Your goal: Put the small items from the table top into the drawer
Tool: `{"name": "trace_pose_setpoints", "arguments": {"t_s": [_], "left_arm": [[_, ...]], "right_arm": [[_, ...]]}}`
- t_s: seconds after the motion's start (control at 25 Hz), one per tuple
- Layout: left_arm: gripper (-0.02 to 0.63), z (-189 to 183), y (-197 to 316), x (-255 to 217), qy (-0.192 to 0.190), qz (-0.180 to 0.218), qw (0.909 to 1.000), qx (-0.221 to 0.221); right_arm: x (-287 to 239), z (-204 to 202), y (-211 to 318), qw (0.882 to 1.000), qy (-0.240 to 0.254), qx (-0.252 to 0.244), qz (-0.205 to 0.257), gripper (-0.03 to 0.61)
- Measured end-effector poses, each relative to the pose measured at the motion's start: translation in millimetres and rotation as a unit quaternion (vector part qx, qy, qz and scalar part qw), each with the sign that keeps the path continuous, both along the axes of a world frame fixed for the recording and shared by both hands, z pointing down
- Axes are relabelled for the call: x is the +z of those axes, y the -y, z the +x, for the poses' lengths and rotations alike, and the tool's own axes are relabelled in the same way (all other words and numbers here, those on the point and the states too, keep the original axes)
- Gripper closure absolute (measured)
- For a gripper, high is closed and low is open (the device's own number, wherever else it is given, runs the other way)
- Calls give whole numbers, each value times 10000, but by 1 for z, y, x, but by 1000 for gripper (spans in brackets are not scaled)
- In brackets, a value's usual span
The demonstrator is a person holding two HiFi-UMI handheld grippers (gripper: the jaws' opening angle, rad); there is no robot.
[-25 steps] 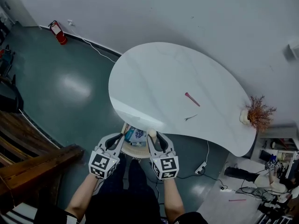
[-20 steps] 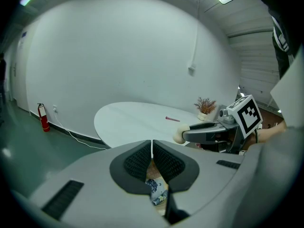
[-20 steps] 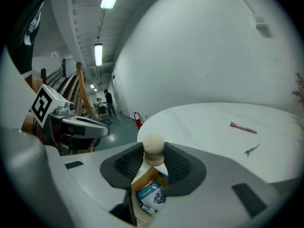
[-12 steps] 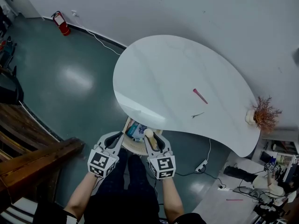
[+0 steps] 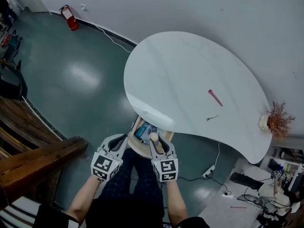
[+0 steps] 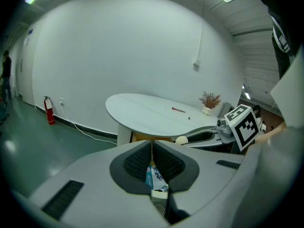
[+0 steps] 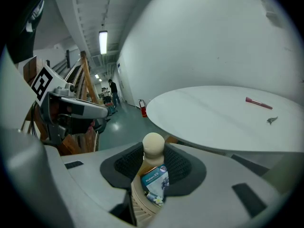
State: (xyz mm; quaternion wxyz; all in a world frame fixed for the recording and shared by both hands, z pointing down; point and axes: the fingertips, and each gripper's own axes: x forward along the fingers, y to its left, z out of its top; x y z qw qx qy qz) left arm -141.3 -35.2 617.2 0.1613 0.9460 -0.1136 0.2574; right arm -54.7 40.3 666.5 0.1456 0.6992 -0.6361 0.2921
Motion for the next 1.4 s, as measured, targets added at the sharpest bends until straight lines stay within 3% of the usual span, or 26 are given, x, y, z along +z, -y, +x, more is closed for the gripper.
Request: {"name": "trace_pose_setpoints", "arguments": {"t_s": [0.6,1.4], "left_arm": [[588,-17,9,56,-18,-88,9998,-190],[588,-24,6,75,76,-182,9996,-222]], "right_arm": [[61,-5,11,9995,8,-78,-297,426],[75,-8,14,9990,-75,-99,-431,425]]}}
